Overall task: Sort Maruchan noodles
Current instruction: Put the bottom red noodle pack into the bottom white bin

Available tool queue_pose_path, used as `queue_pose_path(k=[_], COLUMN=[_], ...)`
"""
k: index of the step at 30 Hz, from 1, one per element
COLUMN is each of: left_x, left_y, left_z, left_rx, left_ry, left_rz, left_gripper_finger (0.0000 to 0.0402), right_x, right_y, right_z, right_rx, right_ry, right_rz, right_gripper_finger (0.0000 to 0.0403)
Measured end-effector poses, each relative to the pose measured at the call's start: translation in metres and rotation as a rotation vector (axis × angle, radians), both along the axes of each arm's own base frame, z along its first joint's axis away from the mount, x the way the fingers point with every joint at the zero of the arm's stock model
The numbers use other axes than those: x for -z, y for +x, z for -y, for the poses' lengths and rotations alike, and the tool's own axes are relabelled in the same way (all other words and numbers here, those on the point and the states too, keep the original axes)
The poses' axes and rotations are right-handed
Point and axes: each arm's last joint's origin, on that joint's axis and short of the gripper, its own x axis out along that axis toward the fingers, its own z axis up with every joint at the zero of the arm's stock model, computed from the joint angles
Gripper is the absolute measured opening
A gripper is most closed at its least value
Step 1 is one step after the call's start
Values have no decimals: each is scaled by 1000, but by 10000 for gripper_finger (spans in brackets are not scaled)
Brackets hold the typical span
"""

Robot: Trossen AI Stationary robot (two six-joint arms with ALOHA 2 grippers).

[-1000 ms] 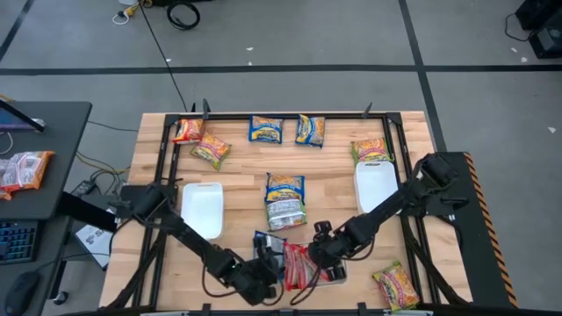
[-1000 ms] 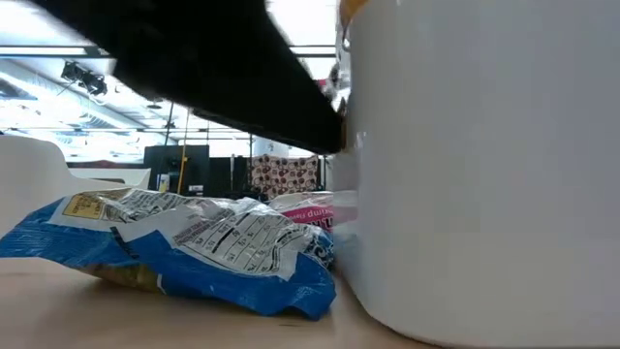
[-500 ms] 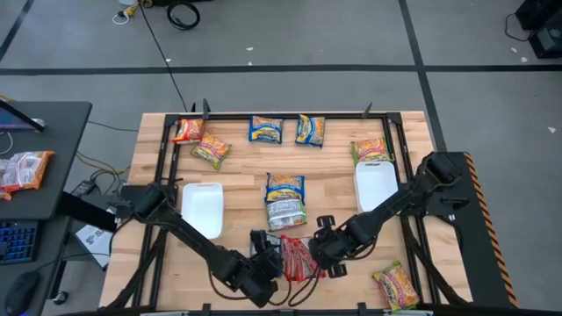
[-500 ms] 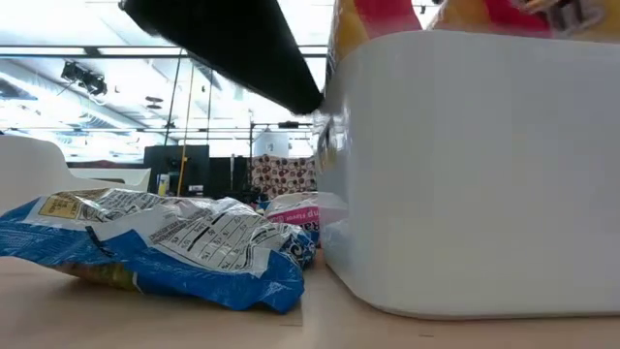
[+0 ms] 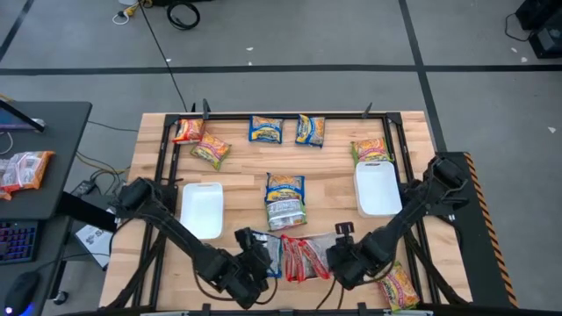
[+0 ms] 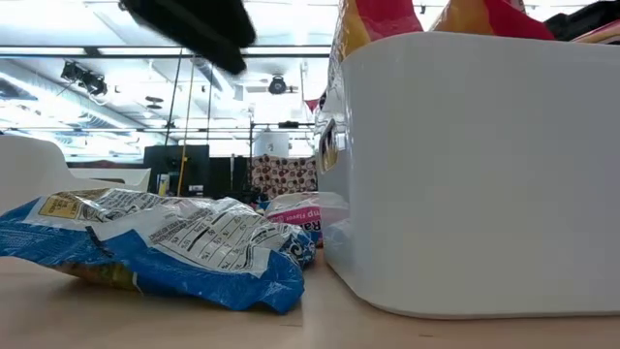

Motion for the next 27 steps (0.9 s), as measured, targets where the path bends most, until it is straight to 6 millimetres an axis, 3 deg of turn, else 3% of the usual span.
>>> queue_pose_path(k=[4, 7, 13, 20, 27], left_x=[-5, -4, 12, 55, 70], left_y=[-8, -13, -33, -53, -25], left_z=[5, 9, 23, 30, 15], left_rx=[-4, 0, -49, -38, 33], left_ry=[13, 16, -6, -114, -104], left_rz=[26, 37, 132, 239, 245], left_gripper_finger=[282, 282, 282, 280, 263], right_x=[-10, -29, -60, -58, -46], right_y=[0, 1, -6, -19, -21], right_z=[-2, -5, -3, -12, -15], right_rx=[22, 18, 21, 45, 78], right_ry=[27, 47, 62, 71, 38], right_rz=[24, 87, 176, 156, 111], right_gripper_finger=[153, 153, 153, 153, 153])
